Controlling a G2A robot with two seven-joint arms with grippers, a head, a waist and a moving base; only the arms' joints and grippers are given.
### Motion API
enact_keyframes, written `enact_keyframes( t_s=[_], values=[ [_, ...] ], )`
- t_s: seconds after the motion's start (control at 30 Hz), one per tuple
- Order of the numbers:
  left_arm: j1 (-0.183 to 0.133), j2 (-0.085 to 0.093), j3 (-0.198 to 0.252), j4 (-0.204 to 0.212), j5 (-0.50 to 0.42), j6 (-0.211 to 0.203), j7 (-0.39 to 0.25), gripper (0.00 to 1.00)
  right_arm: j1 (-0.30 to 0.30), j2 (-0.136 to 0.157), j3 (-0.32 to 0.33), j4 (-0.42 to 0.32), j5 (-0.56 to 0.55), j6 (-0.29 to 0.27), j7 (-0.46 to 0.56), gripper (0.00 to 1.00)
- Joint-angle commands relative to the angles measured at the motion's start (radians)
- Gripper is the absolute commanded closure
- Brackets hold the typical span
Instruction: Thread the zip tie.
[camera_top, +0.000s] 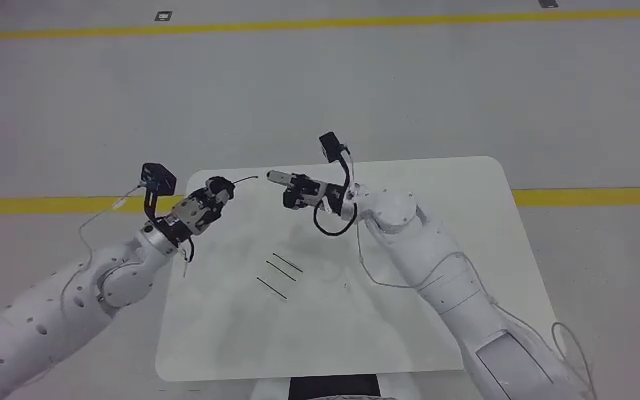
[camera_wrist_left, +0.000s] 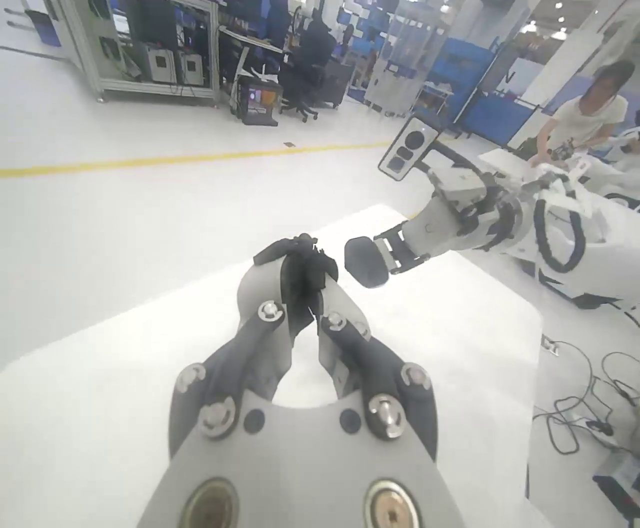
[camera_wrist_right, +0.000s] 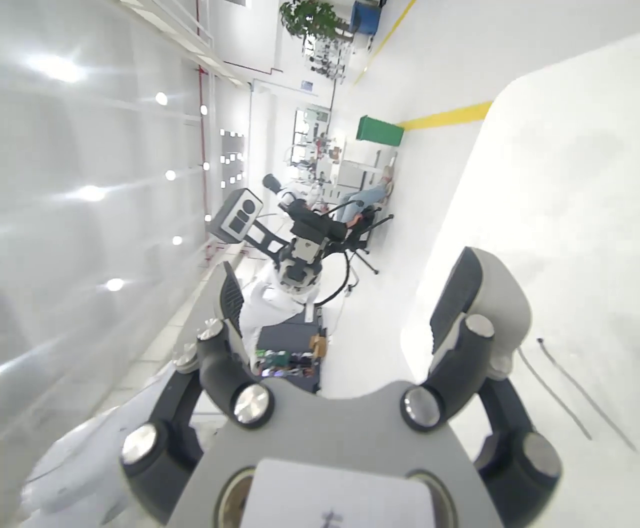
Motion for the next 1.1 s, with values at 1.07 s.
enact_keyframes(
  t_s=[1.07],
  values=[
    [-0.039, 0.036, 0.104, 0.025, 0.146, 0.0, 0.217, 1.0, 0.182, -0.051, -0.092, 0.417, 0.566, 0.402, 0.57, 0.0]
  ],
)
